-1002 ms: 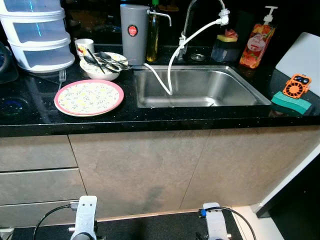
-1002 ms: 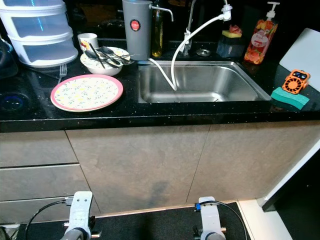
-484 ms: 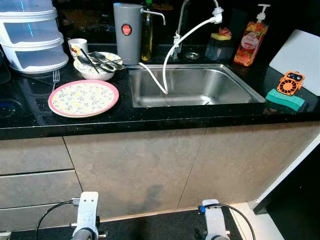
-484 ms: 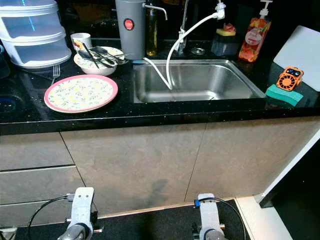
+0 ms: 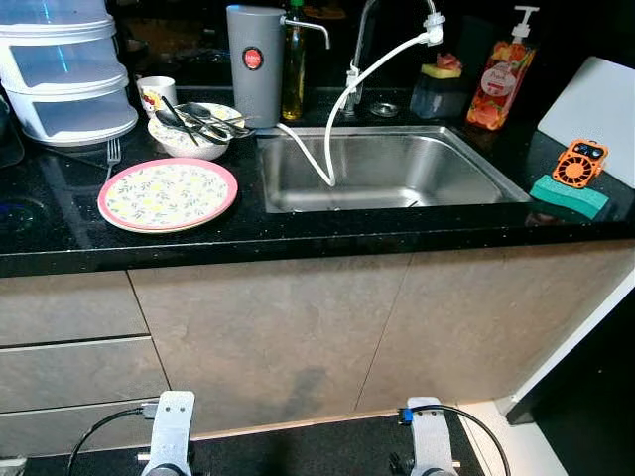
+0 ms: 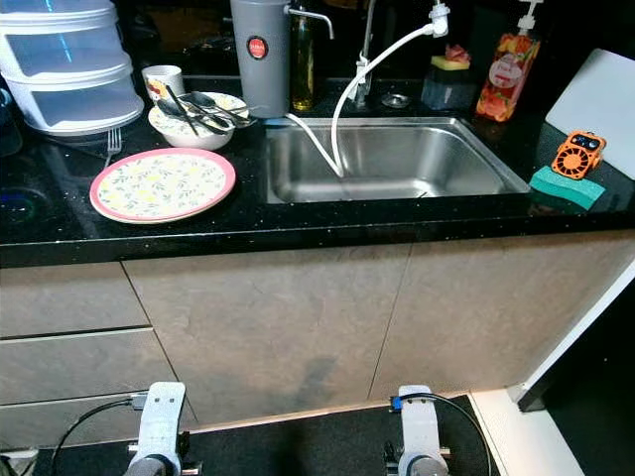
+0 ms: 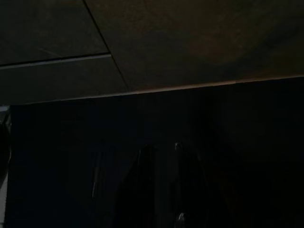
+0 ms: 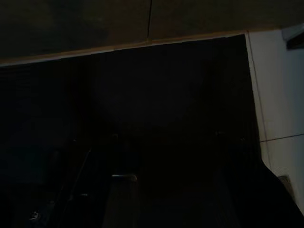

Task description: Kitchen organization

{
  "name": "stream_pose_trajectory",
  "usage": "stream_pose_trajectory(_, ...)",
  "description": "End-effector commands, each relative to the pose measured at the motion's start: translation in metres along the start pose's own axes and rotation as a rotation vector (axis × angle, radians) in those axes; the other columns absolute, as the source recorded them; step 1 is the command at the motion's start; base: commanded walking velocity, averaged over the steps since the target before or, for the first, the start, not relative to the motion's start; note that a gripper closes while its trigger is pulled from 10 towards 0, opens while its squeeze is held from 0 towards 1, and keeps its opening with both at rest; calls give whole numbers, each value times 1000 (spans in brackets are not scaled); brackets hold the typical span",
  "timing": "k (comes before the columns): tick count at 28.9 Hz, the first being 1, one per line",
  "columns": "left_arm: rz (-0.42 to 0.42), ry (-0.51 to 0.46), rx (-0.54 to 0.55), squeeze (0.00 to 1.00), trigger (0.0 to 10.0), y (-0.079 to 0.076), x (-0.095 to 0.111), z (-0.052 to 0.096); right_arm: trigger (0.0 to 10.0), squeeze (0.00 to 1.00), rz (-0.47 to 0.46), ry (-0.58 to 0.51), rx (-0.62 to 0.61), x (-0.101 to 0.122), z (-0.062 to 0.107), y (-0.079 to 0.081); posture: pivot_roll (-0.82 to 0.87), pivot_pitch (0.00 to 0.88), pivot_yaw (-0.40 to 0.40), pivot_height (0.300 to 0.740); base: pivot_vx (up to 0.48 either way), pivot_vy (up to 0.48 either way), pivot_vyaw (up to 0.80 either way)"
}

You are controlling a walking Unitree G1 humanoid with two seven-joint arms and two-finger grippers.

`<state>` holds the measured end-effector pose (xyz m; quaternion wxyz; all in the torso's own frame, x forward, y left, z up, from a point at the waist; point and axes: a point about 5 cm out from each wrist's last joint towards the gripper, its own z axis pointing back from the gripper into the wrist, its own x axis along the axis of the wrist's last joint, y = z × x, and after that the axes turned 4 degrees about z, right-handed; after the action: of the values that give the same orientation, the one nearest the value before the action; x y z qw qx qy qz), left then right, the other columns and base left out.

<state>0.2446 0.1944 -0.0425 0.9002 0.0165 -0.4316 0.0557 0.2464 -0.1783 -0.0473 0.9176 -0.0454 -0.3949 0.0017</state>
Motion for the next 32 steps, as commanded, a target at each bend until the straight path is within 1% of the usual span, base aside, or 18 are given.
stream_pose_trajectory(1,7,25,10,0,10000,3,-8,2,10000,0,-77,29,-11,-9,2,-2,-4,94,-24,740,0,0,0)
stream_pose_trajectory(3,11,19,21,0,10000,3,-7,2,10000,0,-139,29,-15,-9,2,-4,4,102,-24,740,0,0,0)
stream_pose_trajectory(6,6,19,17,0,10000,3,-7,2,10000,0,-160,24,-20,-9,2,-5,3,101,-25,740,0,0,0)
stream_pose_trajectory(7,3,20,14,0,10000,3,-8,2,10000,0,-203,19,-4,-10,2,-3,1,95,-25,740,0,0,0)
stream_pose_trajectory(8,-7,27,24,0,10000,4,-9,3,10000,0,-219,11,10,-9,2,-2,4,98,-22,740,0,0,0)
stream_pose_trajectory(10,-13,31,31,0,10000,5,-10,3,10000,0,-224,9,17,-9,2,-2,4,98,-22,740,0,0,0)
stream_pose_trajectory(13,-34,33,30,0,10000,7,-12,4,10000,0,-152,40,-13,-12,2,-3,4,103,-15,740,0,0,0)
stream_pose_trajectory(15,-40,29,20,0,10000,8,-12,5,10000,0,-93,45,-15,-12,2,-3,-6,92,-17,740,0,0,0)
stream_pose_trajectory(16,-38,26,18,0,10000,9,-11,4,10000,0,-75,38,-12,-11,2,-3,-1,105,-16,740,0,0,0)
stream_pose_trajectory(18,-36,24,17,0,10000,10,-11,4,10000,0,-69,31,-9,-11,2,-3,-1,105,-16,740,0,0,0)
stream_pose_trajectory(20,-24,10,17,0,10000,11,-8,4,10000,0,-71,-11,-16,-7,2,-4,-3,92,-19,740,0,0,0)
stream_pose_trajectory(22,28,10,19,0,10000,10,-8,4,10000,0,-76,-3,-3,-7,2,-3,-3,92,-19,740,0,0,0)
stream_pose_trajectory(24,47,5,22,0,10000,10,-7,4,10000,0,-124,11,17,-8,2,-1,2,98,-18,740,0,0,0)
stream_pose_trajectory(27,67,2,20,0,10000,10,-8,4,10000,0,-96,-1,22,-7,2,0,-2,95,-16,740,0,0,0)
stream_pose_trajectory(28,62,0,17,0,10000,10,-8,4,10000,0,-95,4,23,-8,2,0,-7,79,-19,740,0,0,0)
stream_pose_trajectory(29,13,-14,37,0,10000,12,-6,5,10000,0,-57,16,5,-8,2,0,-2,81,-20,740,0,0,0)
stream_pose_trajectory(30,-16,-27,57,0,10000,14,-5,5,10000,0,-29,12,-3,-8,2,-1,2,87,-16,740,0,0,0)
stream_pose_trajectory(32,-2,-25,90,0,10000,19,-6,6,10000,0,-51,4,-6,-8,2,0,-3,78,-12,740,0,0,0)
